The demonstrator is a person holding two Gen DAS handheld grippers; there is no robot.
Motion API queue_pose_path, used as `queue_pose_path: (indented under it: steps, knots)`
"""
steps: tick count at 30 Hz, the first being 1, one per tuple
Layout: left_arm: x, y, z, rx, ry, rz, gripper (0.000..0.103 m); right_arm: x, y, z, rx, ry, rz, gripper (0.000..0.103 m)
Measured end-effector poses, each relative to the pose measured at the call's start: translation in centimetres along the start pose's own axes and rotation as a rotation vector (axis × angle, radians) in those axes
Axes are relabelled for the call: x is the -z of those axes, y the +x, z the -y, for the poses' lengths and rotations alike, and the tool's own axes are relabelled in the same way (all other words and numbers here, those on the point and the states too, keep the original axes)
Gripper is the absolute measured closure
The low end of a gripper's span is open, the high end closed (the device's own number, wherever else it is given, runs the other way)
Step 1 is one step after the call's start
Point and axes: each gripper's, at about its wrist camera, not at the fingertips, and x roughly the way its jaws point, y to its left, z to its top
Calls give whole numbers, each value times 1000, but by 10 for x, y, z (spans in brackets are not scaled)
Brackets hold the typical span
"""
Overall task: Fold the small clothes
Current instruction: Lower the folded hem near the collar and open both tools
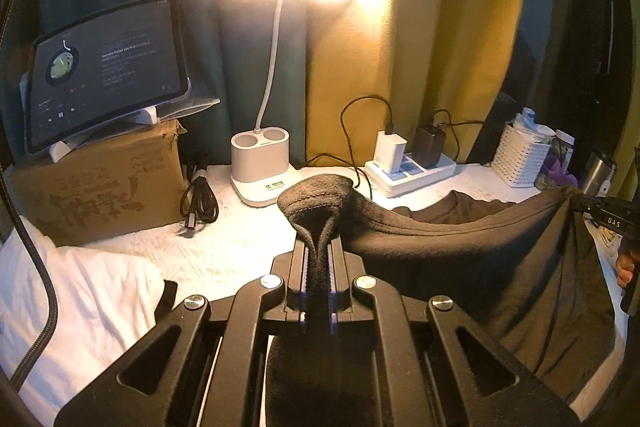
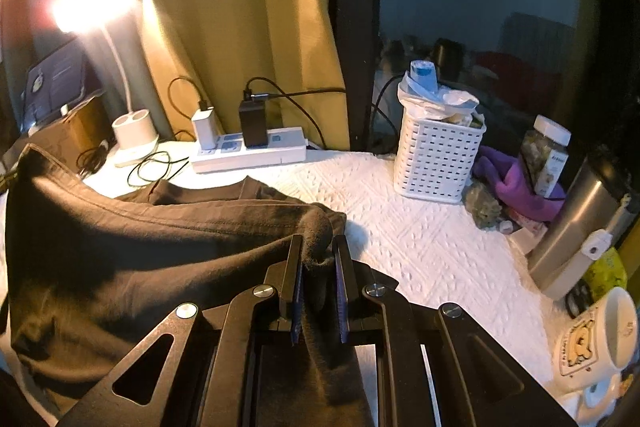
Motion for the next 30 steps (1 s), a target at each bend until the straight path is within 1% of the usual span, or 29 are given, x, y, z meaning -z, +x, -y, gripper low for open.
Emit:
queue_pose_path:
  steps: [3,9,13,17,23,25,27,28,29,30]
  knots:
    - [-1,16,-3,-4,-8,-9,97,-3,19,1,16,7,-20,89]
    - [1,50,-10,-4,-25,-44,97,-6,54,-3,3,16,-62,89]
    - [5,69,-16,-12,-34,-70,97,-6,74,-3,11,15,-79,89]
    - [12,86,-25,-36,-48,-107,97,-5,94,-2,24,9,-104,89]
    - [31,109,-33,-67,-60,-188,97,3,125,-8,43,-21,-184,89]
    - [34,113,-33,-73,-60,-201,97,5,133,-10,55,-33,-205,89]
    - [37,116,-34,-79,-61,-211,97,6,136,-12,68,-44,-212,81]
    - [38,117,-35,-82,-61,-216,97,6,137,-11,87,-48,-216,65]
    - [39,118,-36,-83,-66,-224,97,6,138,-10,122,-50,-216,38]
    - [39,118,-38,-84,-74,-227,97,7,138,-6,166,-46,-211,26]
